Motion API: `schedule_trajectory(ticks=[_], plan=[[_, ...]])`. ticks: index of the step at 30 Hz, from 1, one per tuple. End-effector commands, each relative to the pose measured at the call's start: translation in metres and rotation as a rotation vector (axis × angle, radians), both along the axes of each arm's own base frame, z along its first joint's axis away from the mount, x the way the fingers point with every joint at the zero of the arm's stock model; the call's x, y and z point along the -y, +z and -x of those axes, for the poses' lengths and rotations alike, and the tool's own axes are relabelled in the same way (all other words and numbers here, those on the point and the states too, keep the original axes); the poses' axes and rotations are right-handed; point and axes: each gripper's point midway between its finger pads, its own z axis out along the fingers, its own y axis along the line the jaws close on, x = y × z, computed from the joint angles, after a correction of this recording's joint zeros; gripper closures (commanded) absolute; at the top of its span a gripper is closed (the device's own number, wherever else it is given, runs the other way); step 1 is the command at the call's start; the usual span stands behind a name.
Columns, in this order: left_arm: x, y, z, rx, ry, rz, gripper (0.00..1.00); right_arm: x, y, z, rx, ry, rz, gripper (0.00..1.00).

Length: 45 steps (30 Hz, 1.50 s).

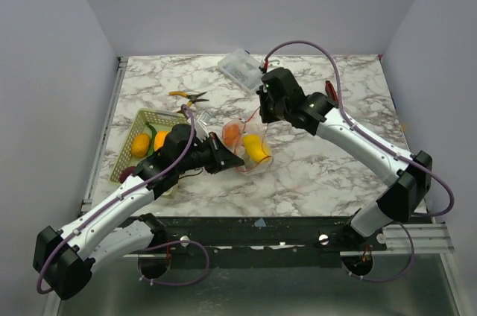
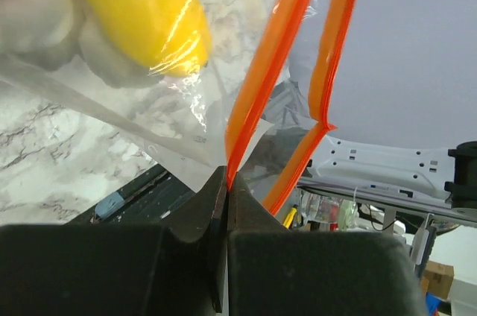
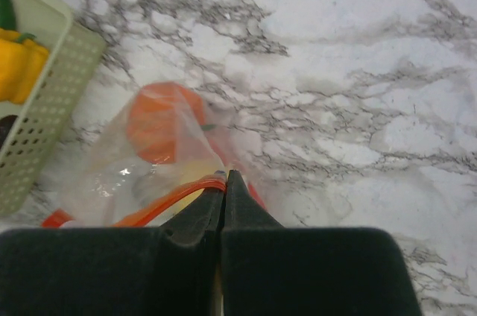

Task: Place the food in the zip-top bag and seal the zipper
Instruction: Adjust the zipper food storage bag at the center of the board, then pick up the fake vegetable from the bin.

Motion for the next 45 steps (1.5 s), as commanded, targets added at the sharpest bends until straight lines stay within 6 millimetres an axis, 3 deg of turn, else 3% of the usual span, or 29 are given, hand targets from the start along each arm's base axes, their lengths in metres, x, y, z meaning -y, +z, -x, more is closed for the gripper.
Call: schedule_trajectory(ticks=[1, 4, 9, 13, 18, 22, 26, 29, 35, 37, 41, 45], plan=[[-0.003, 0.016, 0.002, 0.059, -0.03, -0.022, 1.0, 0.017, -0.022, -0.011, 0.004, -0.078, 0.061, 1.0], [-0.012, 0.029, -0.008, 0.129, -0.023, -0.1, 1.0, 0.022, -0.003, -0.004, 0.035, -0.076, 0.023, 1.0], [-0.016, 0.026, -0.021, 0.122, -0.027, -0.14, 1.0, 0.034, 0.037, 0.01, 0.102, -0.079, -0.05, 1.0], [-0.017, 0.025, -0.035, 0.131, -0.013, -0.145, 1.0, 0.038, 0.051, 0.017, 0.123, -0.076, -0.088, 1.0], [-0.013, 0.031, -0.04, 0.178, -0.07, -0.152, 0.69, 0.032, 0.045, 0.019, 0.114, -0.069, -0.136, 1.0], [-0.024, 0.035, -0.043, 0.241, -0.088, -0.217, 0.43, 0.028, 0.038, 0.017, 0.108, -0.069, -0.153, 1.0], [-0.056, 0.021, -0.054, 0.299, -0.057, -0.406, 0.23, 0.029, 0.032, 0.017, 0.104, -0.072, -0.144, 1.0], [-0.094, 0.003, -0.07, 0.311, 0.028, -0.596, 0.18, 0.03, 0.028, 0.017, 0.102, -0.073, -0.136, 1.0], [-0.189, -0.03, -0.106, 0.259, 0.334, -0.989, 0.07, 0.032, 0.026, 0.018, 0.11, -0.071, -0.134, 1.0], [-0.209, -0.042, -0.114, 0.244, 0.376, -1.075, 0.06, 0.033, 0.025, 0.018, 0.11, -0.071, -0.128, 1.0], [-0.234, -0.067, -0.131, 0.227, 0.403, -1.173, 0.05, 0.032, 0.027, 0.021, 0.111, -0.062, -0.14, 1.0], [-0.23, -0.093, -0.147, 0.132, 0.357, -1.11, 0.04, 0.029, 0.032, 0.024, 0.117, -0.041, -0.164, 1.0]])
